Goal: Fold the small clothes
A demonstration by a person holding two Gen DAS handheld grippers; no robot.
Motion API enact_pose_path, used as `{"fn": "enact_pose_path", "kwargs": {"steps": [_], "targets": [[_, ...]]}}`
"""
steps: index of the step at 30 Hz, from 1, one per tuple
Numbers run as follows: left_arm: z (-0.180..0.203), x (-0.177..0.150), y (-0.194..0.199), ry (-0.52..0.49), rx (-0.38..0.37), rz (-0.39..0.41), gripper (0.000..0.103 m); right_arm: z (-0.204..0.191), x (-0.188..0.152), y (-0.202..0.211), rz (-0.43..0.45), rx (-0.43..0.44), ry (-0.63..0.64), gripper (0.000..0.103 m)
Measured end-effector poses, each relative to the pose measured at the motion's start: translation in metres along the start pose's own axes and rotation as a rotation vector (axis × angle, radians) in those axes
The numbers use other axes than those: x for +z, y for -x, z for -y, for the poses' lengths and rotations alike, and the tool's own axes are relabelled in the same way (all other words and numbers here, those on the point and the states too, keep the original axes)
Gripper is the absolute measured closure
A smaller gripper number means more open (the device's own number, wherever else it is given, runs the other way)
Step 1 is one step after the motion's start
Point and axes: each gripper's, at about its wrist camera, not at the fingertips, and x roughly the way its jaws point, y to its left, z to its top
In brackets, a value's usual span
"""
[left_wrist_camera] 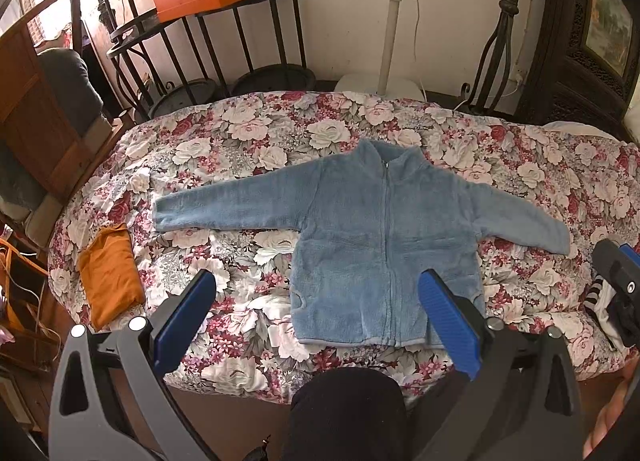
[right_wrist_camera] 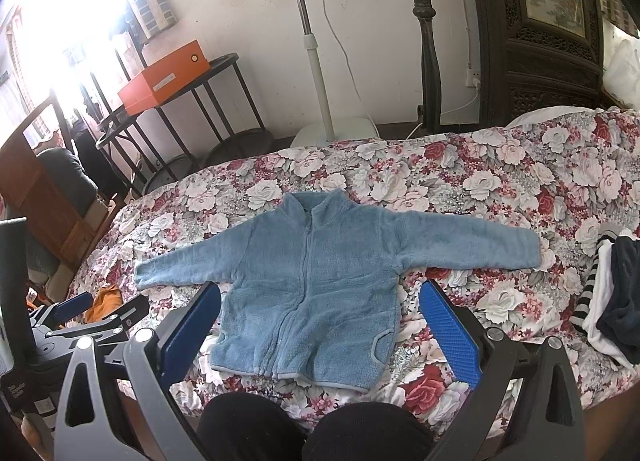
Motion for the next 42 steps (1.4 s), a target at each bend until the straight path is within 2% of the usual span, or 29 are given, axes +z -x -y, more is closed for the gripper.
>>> {"fn": "enact_pose_path", "kwargs": {"steps": [18,22,26,29,31,33,36,38,40,42], "targets": [[0.0,0.0,0.0,0.002,-0.002,-0.002,0.005,0.003,0.0,0.001,0.003,0.002,-0.003,0.003],[-0.005,-0.004,0.002,0.013,-0.045,0.0,0.005,0.004,0.003,0.006,0.018,0.005,-0.015,0.003],[-0.012,-0.013,0.013,0.046,-0.117,0.027,0.005,0.011,0.002,0.027,0.085,0.022,-0.045,0.003],[-0.016,-0.019,0.027,0.072,-0.104,0.076,0.005,0.018,-0.002,0.046,0.164,0.051,-0.067,0.003],[-0.016,-0.022,0.036,0.084,-0.086,0.117,0.005,0.025,-0.004,0.061,0.215,0.097,-0.081,0.003],[-0.018,-0.025,0.042,0.089,-0.108,0.134,0.005,0.03,-0.007,0.069,0.257,0.179,-0.075,0.003],[-0.023,-0.034,0.039,0.114,-0.227,0.106,0.005,0.042,-0.015,0.066,0.247,0.142,-0.09,0.003],[-0.027,-0.038,0.026,0.154,-0.307,0.05,0.005,0.049,-0.02,0.055,0.205,0.174,-0.113,0.003],[-0.028,-0.042,0.008,0.179,-0.326,-0.014,0.005,0.049,-0.023,0.036,0.136,0.217,-0.127,0.003],[-0.026,-0.043,-0.018,0.172,-0.281,-0.08,0.005,0.044,-0.026,0.013,0.068,0.187,-0.089,0.003]]}}
